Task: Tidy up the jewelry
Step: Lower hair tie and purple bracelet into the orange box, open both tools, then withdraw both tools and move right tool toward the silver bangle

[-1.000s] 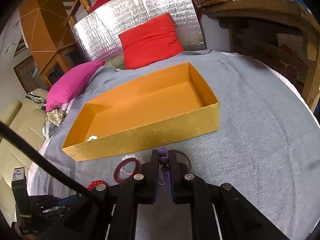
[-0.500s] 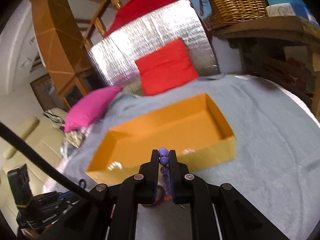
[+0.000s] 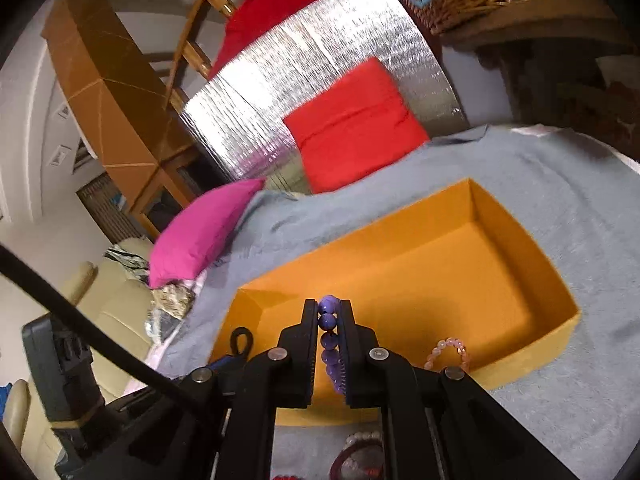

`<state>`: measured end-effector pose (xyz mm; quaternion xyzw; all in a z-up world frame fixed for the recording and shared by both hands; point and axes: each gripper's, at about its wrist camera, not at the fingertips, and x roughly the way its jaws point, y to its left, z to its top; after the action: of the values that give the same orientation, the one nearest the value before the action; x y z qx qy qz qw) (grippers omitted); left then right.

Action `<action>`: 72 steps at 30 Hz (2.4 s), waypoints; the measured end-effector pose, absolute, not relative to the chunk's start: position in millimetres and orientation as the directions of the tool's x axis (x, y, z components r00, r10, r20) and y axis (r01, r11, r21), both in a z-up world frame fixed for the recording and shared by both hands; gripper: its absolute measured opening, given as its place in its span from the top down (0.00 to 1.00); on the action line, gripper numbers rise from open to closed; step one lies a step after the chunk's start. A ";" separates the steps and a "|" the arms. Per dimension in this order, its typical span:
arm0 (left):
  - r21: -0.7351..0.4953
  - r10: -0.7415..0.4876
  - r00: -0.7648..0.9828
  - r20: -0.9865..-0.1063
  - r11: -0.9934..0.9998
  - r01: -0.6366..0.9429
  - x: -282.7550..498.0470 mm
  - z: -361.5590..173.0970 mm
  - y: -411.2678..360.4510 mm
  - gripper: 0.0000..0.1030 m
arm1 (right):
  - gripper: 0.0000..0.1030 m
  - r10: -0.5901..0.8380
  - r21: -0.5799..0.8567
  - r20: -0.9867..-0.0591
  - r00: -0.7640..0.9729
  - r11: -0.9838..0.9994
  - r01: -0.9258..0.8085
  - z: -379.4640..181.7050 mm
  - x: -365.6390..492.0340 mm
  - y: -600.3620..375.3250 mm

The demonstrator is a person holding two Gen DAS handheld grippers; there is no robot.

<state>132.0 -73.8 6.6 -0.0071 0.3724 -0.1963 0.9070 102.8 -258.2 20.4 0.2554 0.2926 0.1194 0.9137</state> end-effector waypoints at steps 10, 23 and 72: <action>-0.089 -0.313 0.588 -0.746 0.922 0.377 150.5 -23.0 -92.6 0.86 | 0.90 0.381 0.566 -0.567 0.730 0.824 0.009 -17.7 142.2 -252.6; -0.018 -0.239 0.673 -0.700 0.948 0.317 126.3 -2.9 -72.0 0.47 | 0.87 0.290 0.574 -0.551 0.782 0.812 0.104 -2.5 119.9 -296.5; 0.142 -0.093 0.665 -0.741 0.946 0.291 12.8 -20.3 5.1 0.35 | 0.55 0.155 0.266 -0.841 0.518 0.952 0.148 -38.7 -3.4 -264.4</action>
<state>12.8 5.1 -20.3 0.1251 0.3951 -0.1063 0.9038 -3.4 -264.4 -38.7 0.1543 0.4910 0.0019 0.8574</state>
